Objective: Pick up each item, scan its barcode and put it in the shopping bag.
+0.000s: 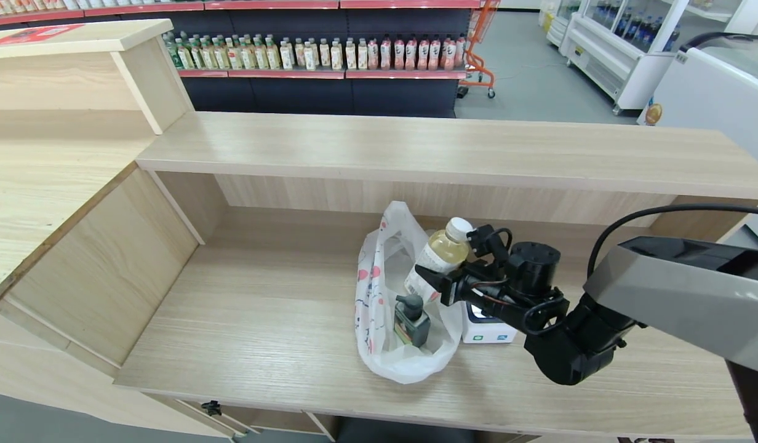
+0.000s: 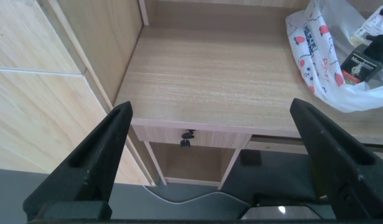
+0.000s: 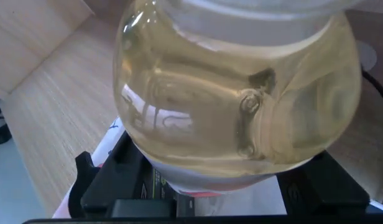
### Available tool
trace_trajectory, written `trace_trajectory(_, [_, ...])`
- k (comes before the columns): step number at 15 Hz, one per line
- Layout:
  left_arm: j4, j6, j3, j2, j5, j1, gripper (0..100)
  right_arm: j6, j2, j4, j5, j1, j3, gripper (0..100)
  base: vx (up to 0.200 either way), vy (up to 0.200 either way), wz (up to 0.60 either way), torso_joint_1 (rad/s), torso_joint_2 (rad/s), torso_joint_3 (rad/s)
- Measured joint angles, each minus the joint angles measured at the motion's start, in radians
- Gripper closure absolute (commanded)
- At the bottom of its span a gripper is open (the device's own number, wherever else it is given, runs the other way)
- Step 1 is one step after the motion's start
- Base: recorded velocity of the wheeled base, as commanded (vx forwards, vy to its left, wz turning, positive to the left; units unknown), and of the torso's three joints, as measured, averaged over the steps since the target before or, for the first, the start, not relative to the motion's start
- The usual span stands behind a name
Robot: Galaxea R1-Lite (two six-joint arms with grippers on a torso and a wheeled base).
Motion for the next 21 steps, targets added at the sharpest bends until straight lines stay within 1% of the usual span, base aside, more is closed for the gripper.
trace_trajectory(6, [0.000,0.000,0.000,0.000,0.000,0.000,0,0.000,0.053,-0.012,0.077,-0.012,-0.093,100,0.000,0.000,0.00,0.000,0.00,0.000])
trace_trajectory(8, [0.000,0.000,0.000,0.000,0.000,0.000,0,0.000,0.079,-0.012,0.083,-0.013,-0.131,100,0.000,0.000,0.00,0.000,0.00,0.000])
trace_trajectory(13, [0.000,0.000,0.000,0.000,0.000,0.000,0,-0.005,0.142,-0.021,0.089,-0.018,-0.169,100,0.000,0.000,0.00,0.000,0.00,0.000])
trace_trajectory(19, [0.000,0.000,0.000,0.000,0.000,0.000,0,-0.115,0.201,-0.027,0.090,-0.030,-0.196,100,0.000,0.000,0.00,0.000,0.00,0.000])
trace_trajectory(20, [0.000,0.000,0.000,0.000,0.000,0.000,0,-0.122,0.207,-0.027,0.090,-0.030,-0.200,0,0.000,0.000,0.00,0.000,0.00,0.000])
trace_trajectory(21, [0.000,0.000,0.000,0.000,0.000,0.000,0,-0.122,0.211,-0.028,0.091,-0.030,-0.204,0,0.000,0.000,0.00,0.000,0.00,0.000])
